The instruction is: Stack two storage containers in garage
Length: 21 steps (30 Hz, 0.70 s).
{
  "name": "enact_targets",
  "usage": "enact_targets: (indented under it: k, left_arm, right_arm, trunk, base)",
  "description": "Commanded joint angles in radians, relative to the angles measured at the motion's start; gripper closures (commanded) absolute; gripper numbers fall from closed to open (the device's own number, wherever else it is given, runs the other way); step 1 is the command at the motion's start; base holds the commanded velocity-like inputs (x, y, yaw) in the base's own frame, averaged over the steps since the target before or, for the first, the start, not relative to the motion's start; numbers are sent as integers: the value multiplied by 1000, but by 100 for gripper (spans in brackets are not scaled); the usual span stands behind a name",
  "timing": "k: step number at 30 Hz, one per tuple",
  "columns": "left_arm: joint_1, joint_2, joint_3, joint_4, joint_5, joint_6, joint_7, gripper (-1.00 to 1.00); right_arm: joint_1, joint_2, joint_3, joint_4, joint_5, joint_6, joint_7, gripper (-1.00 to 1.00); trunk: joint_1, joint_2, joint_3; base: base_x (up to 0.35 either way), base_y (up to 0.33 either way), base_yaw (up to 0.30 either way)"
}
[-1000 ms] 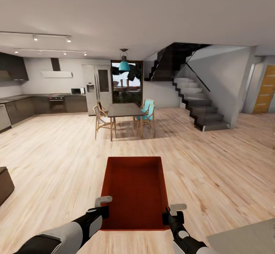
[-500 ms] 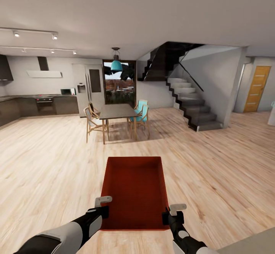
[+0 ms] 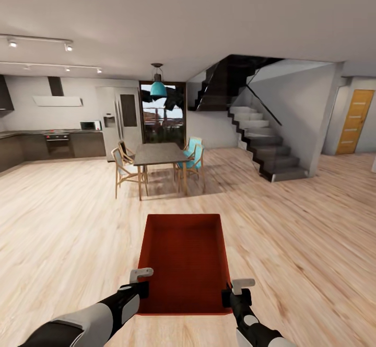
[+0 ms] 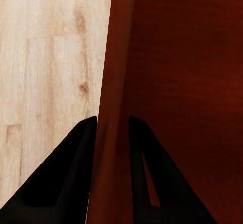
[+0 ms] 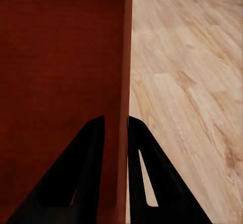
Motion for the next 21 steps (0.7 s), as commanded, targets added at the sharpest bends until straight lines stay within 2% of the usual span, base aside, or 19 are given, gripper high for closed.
enact_targets:
  k: [1,10,21]
  left_arm:
    - [-2,6,45,-3,1,-2,10,100]
    - [-2,6,45,-3,1,-2,9,100]
    - [-2,6,45,-3,1,-1,6,100]
  right_arm:
    - [0,-5,7,8,-18,-5,-15,100]
    - [0,-6,7,9,-18,-4,-15,100]
    - [0,-7,6,8,-18,-4,-15,100]
  trunk:
    - [1,-1,-2]
    - [1,-1,-2]
    - [1,-1,-2]
  base:
    - [321,0,0]
    - [321,0,-21]
    - [321,28,-264]
